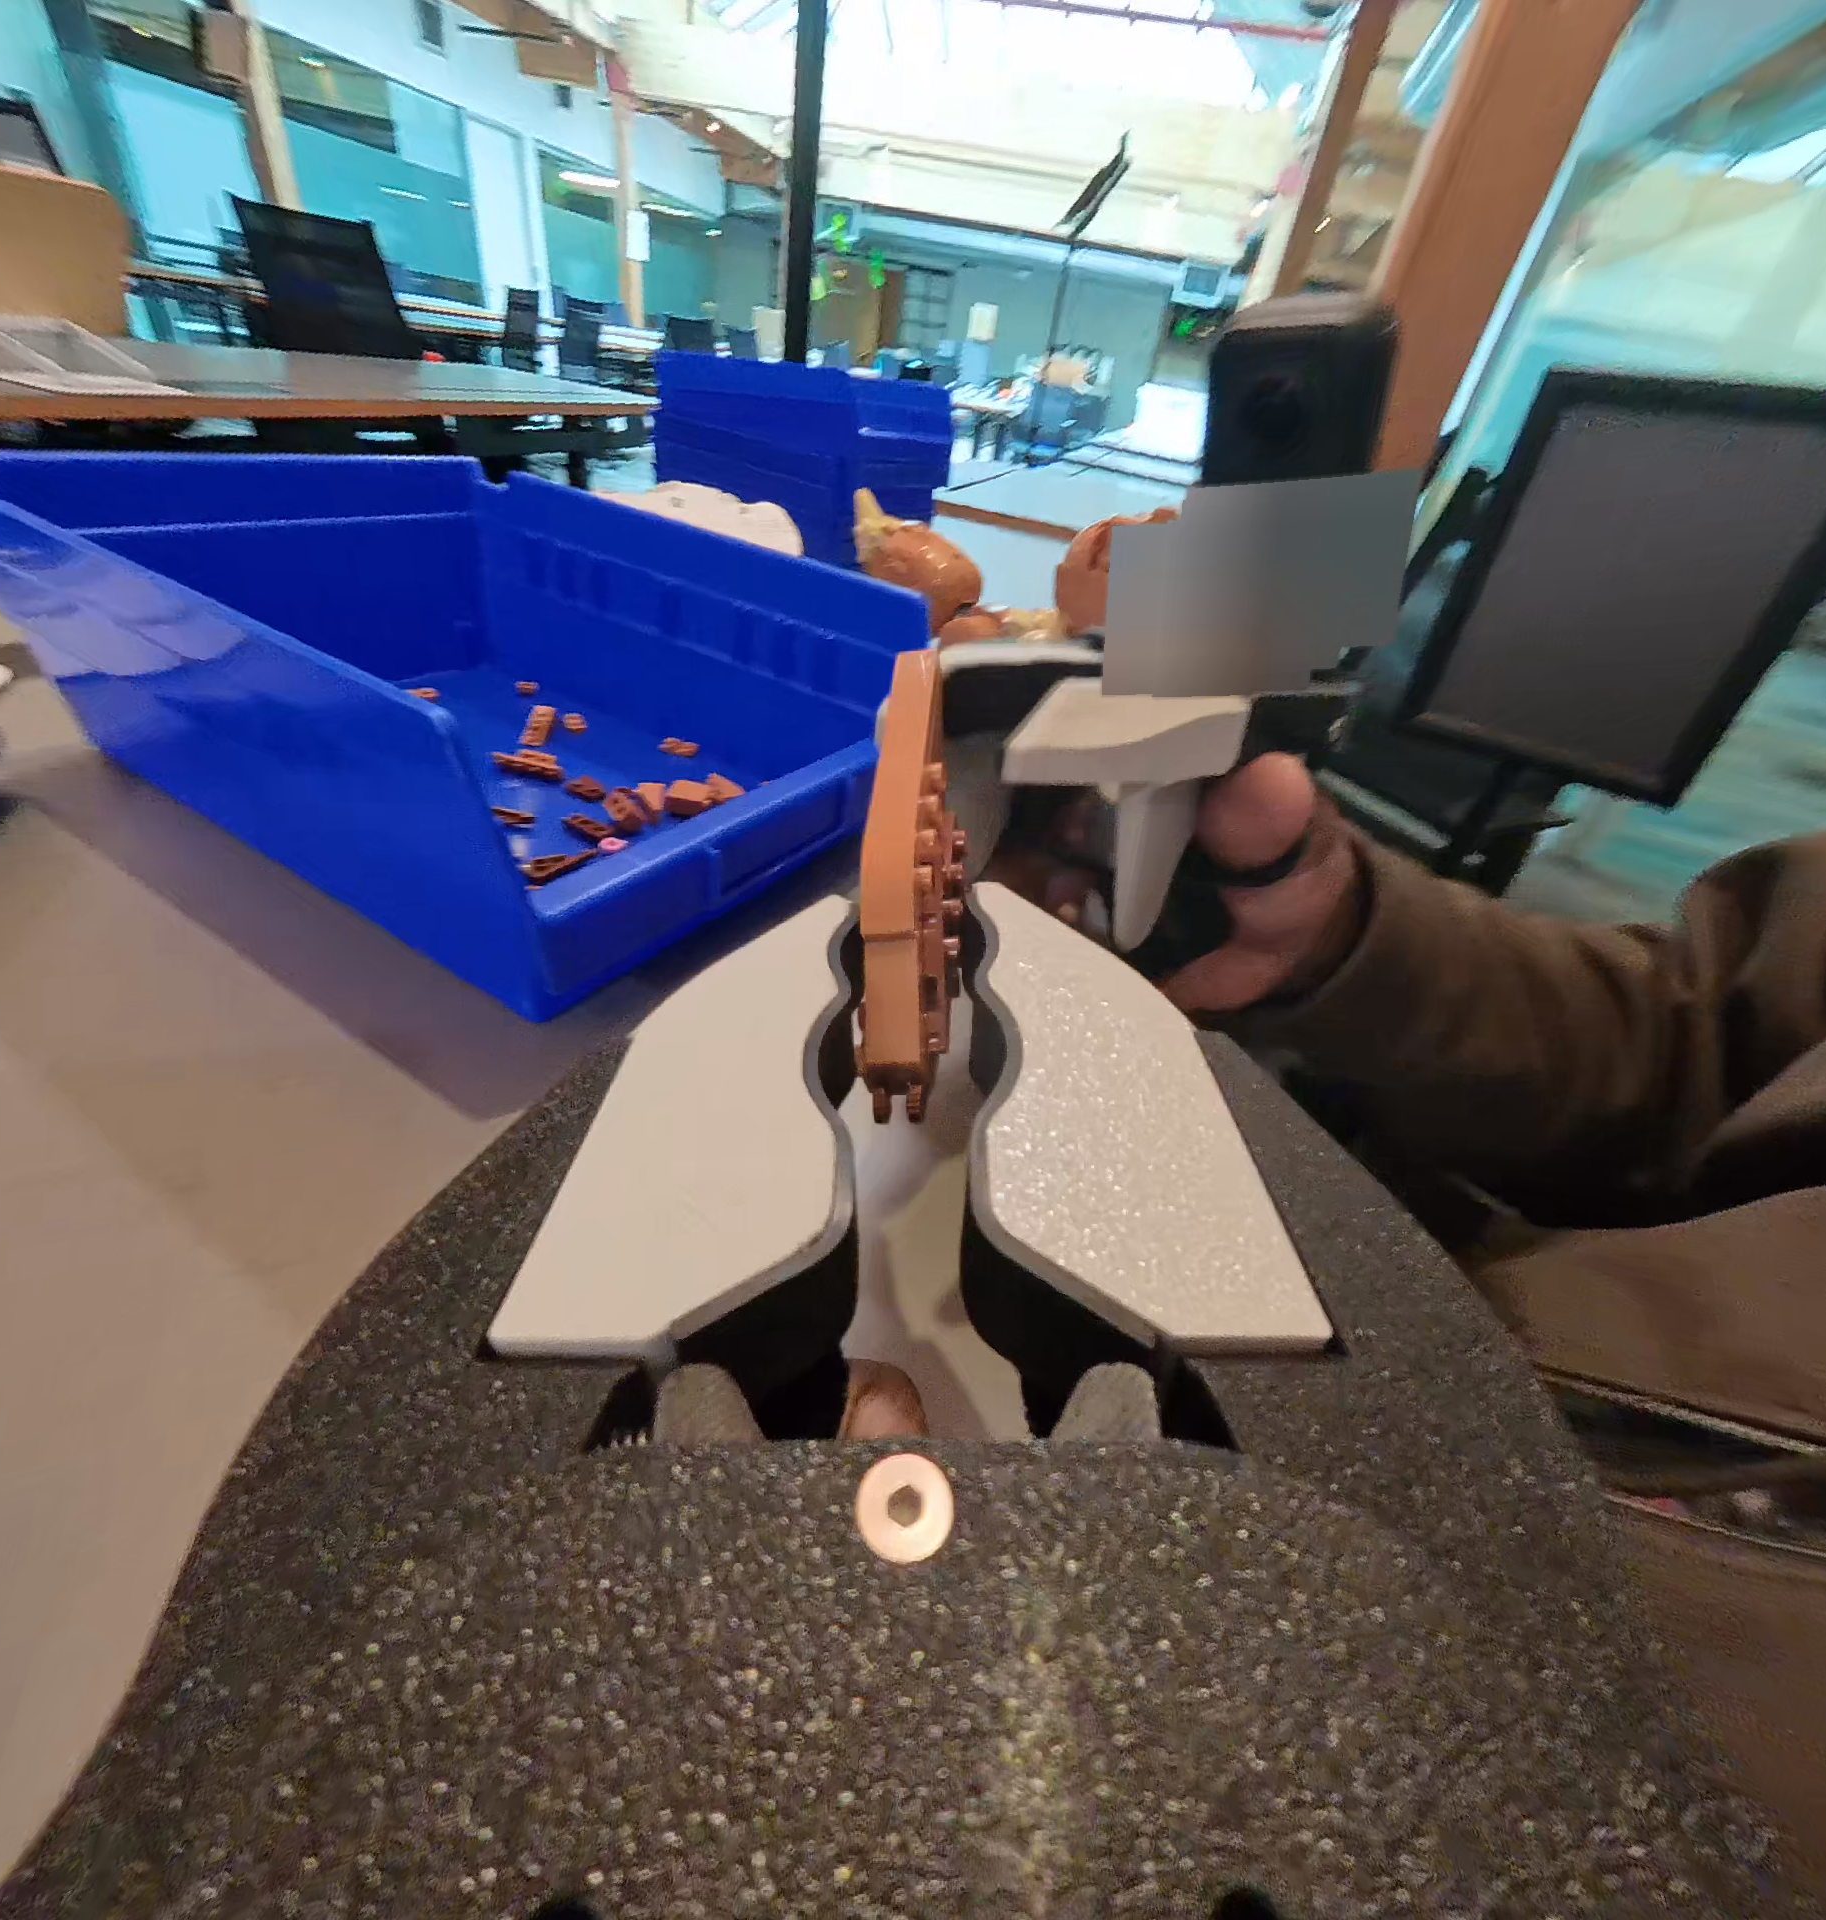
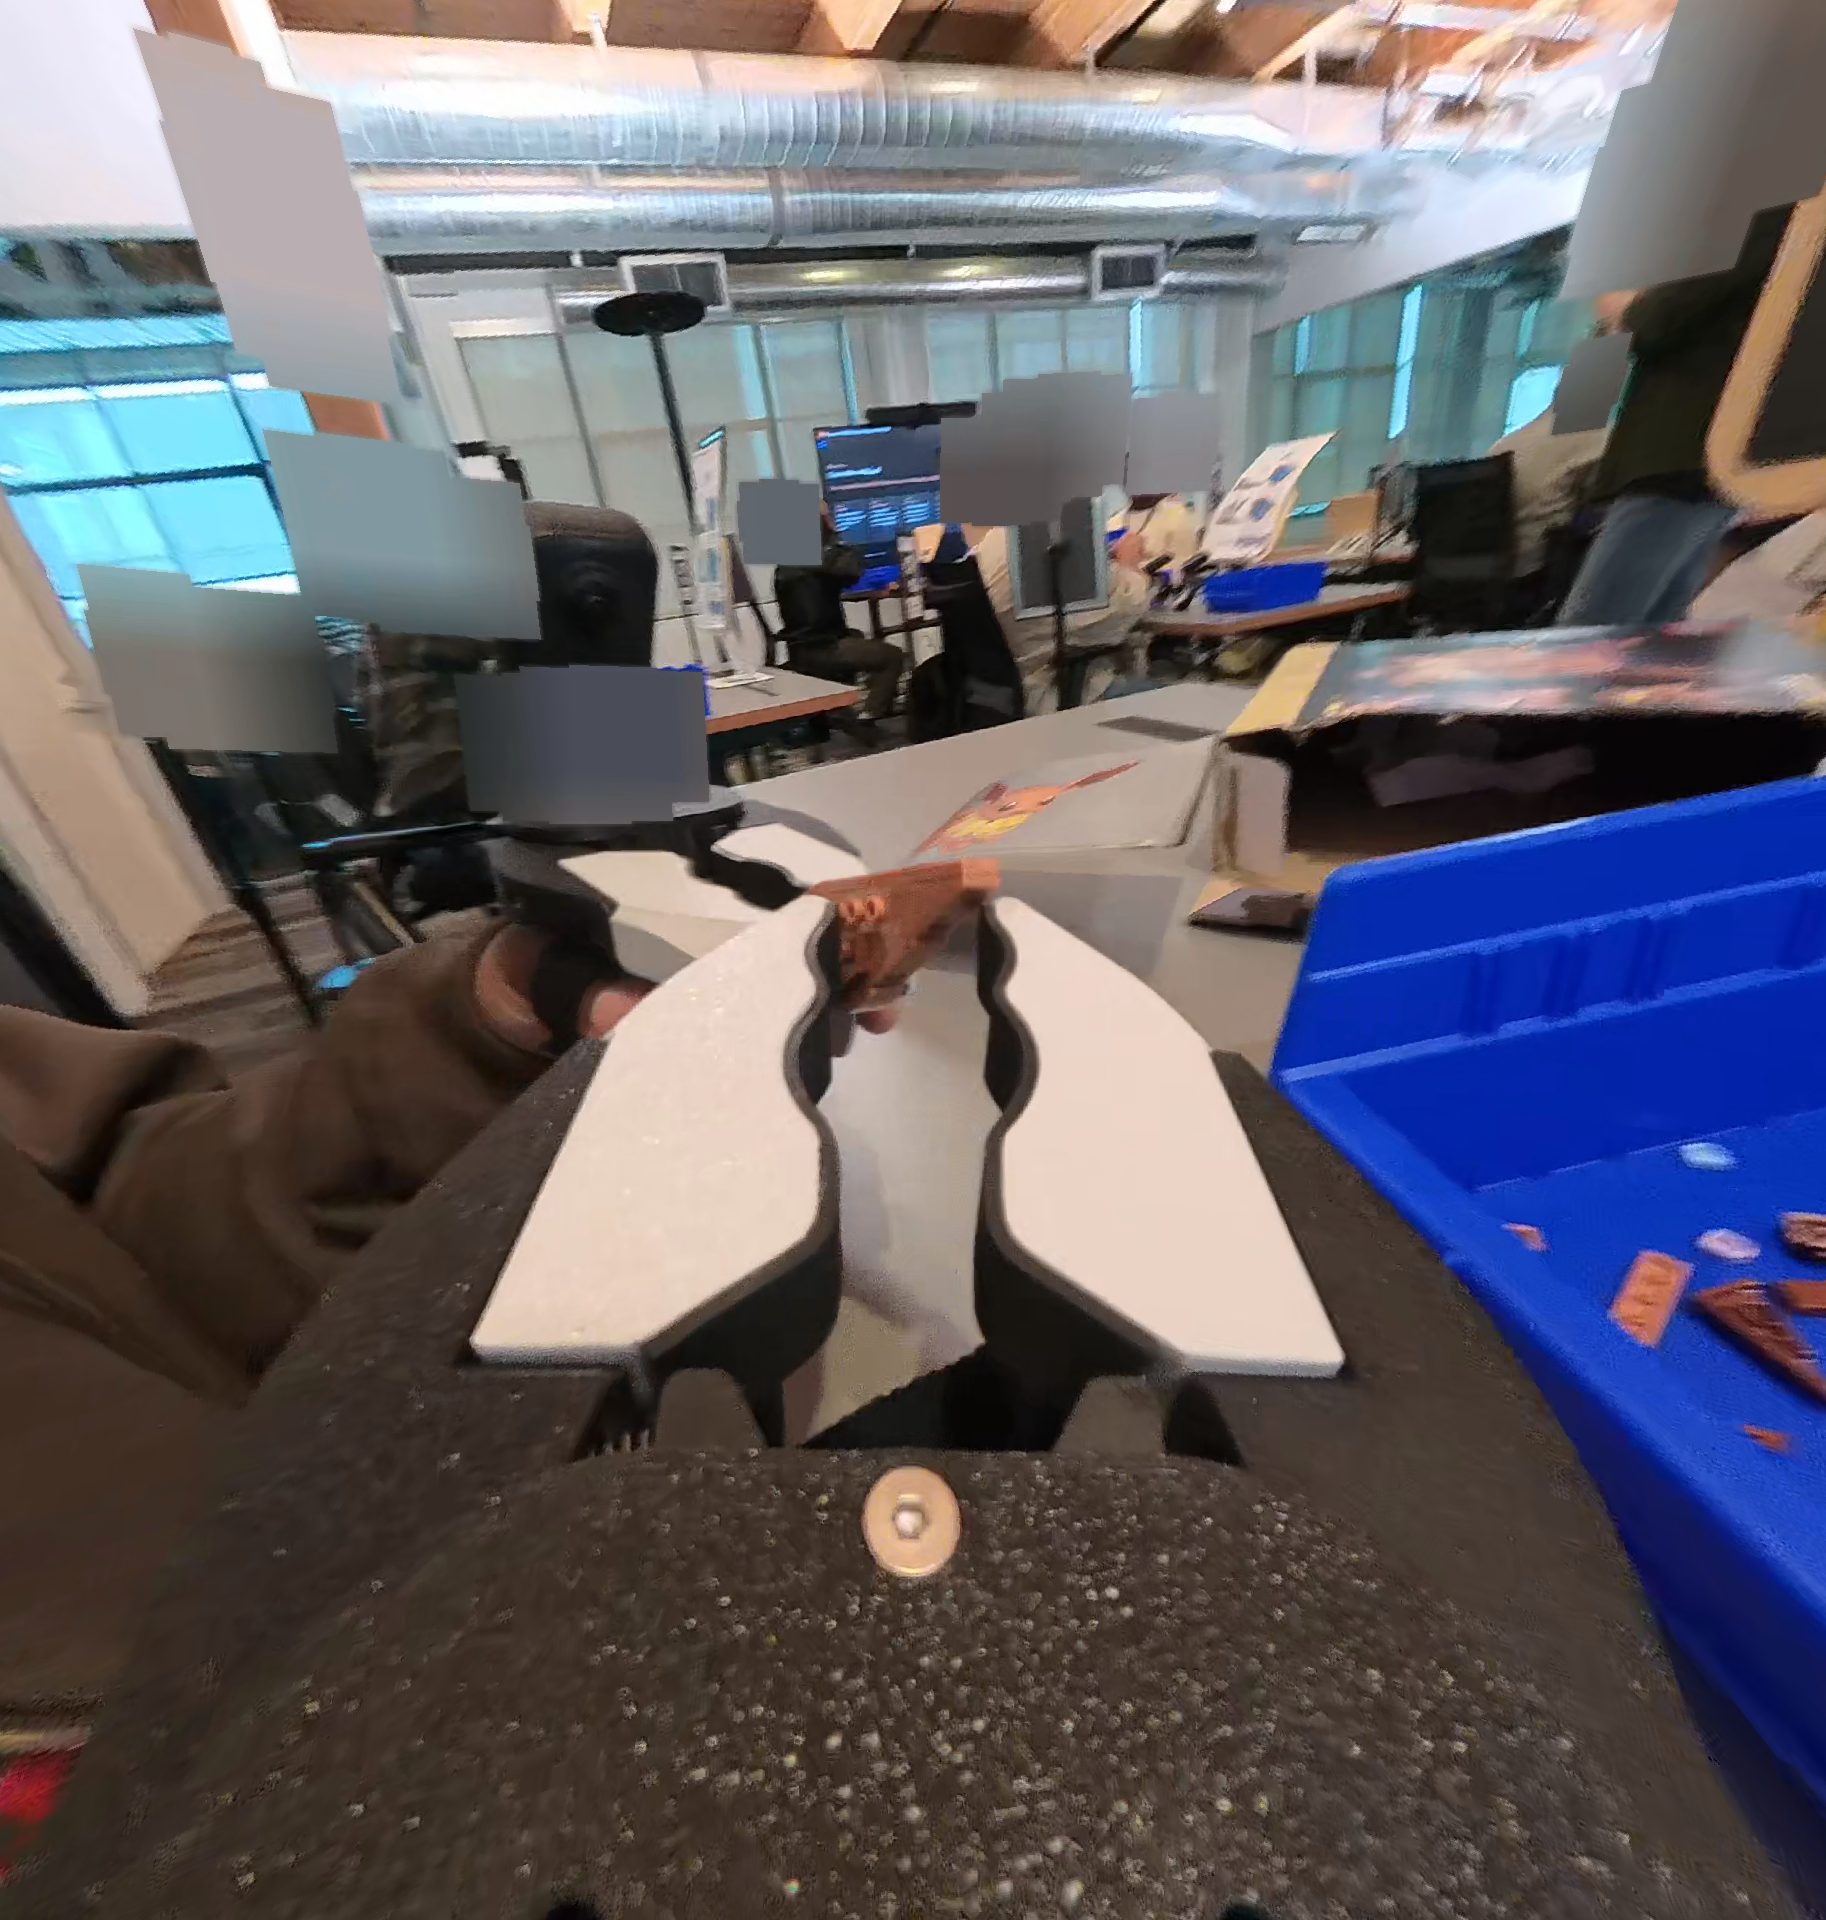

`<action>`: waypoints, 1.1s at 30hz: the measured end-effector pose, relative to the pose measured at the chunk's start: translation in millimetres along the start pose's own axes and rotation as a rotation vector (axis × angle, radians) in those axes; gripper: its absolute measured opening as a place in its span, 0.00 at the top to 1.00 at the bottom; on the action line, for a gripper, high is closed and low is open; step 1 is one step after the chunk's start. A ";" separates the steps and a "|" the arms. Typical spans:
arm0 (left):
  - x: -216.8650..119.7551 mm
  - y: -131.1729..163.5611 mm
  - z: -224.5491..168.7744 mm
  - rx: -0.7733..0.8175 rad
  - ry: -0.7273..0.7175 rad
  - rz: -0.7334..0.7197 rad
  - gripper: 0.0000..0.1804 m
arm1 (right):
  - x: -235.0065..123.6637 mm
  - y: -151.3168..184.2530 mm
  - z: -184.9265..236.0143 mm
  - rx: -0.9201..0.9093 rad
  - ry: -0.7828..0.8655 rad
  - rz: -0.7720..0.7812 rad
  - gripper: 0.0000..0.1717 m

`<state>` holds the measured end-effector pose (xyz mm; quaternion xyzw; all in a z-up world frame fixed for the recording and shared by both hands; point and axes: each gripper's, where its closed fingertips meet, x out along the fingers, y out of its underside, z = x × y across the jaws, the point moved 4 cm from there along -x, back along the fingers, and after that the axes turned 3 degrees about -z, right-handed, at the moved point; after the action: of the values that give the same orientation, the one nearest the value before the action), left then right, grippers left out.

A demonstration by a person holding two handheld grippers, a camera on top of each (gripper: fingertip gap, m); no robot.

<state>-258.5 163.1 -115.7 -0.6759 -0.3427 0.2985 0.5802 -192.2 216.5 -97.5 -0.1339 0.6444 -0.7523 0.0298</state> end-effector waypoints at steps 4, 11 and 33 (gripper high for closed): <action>0.7 5.0 1.3 0.104 -0.052 0.073 0.90 | -7.2 -5.3 -0.5 -0.344 0.116 0.025 0.84; 4.7 26.3 4.9 0.404 -0.159 0.298 0.91 | -6.5 21.0 9.1 -0.819 0.103 0.220 0.83; 11.7 51.4 -6.7 0.860 -0.121 0.482 0.90 | -10.1 55.2 15.6 -0.764 -0.094 0.429 0.94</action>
<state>-240.3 164.0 -165.6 -0.4169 -0.0554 0.5773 0.6999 -185.8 194.5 -151.0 -0.0326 0.8875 -0.4299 0.1627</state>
